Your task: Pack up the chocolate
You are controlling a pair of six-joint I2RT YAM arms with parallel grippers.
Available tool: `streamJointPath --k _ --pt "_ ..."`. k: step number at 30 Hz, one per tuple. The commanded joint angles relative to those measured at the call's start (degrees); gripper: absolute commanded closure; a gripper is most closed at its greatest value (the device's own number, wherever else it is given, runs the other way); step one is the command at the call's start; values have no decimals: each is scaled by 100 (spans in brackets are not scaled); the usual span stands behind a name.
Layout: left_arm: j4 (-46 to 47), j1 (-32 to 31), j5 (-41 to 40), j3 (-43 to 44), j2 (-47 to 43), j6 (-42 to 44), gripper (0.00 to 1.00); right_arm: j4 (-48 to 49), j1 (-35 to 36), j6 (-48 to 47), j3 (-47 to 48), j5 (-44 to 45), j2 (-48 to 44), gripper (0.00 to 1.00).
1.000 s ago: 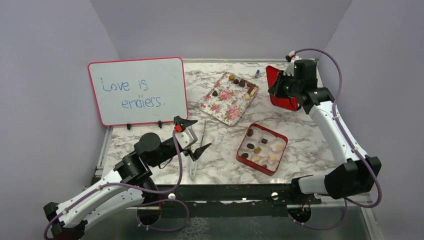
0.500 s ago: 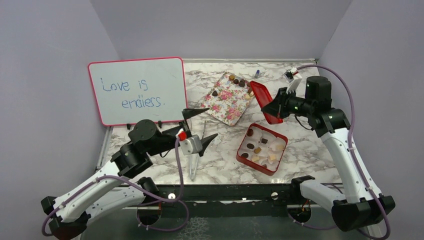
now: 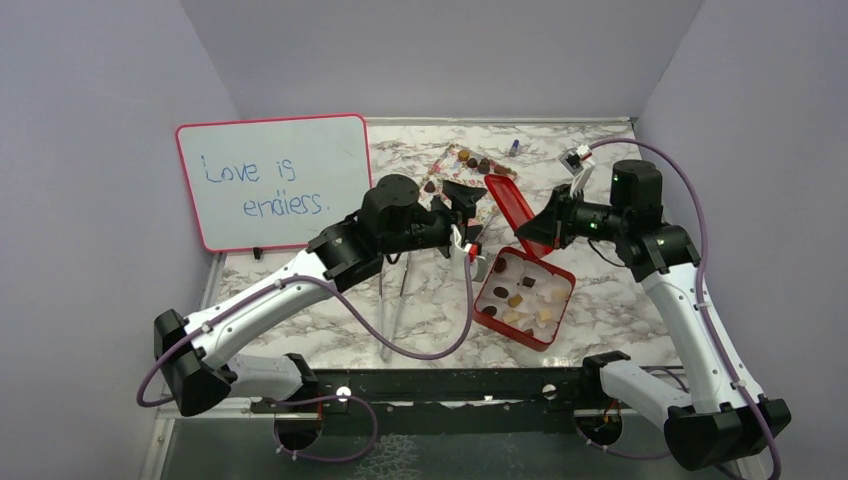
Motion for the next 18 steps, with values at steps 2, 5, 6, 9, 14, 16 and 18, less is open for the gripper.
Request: streamJointPath --k 2,5,6,9,14,16,18 --pt "-142 8 490 354 552 814 33 278 -1 -53 129 -697 -119 99" --pt "-141 6 530 517 829 930 32 203 -4 -134 158 -690 -108 99" --pt "-139 0 545 569 900 954 32 191 -4 -158 158 -661 -92 99" --pt "-127 -6 591 665 1073 1072 32 126 0 -199 189 -685 -55 99" --pt "-327 -31 456 873 1328 1264 34 92 -3 -234 318 -767 -31 99" --pt "-358 -36 476 953 1404 1243 37 101 -4 -243 342 -846 -22 99" --pt "-358 -59 596 1024 1459 1159 43 84 -3 -231 363 -791 18 99"
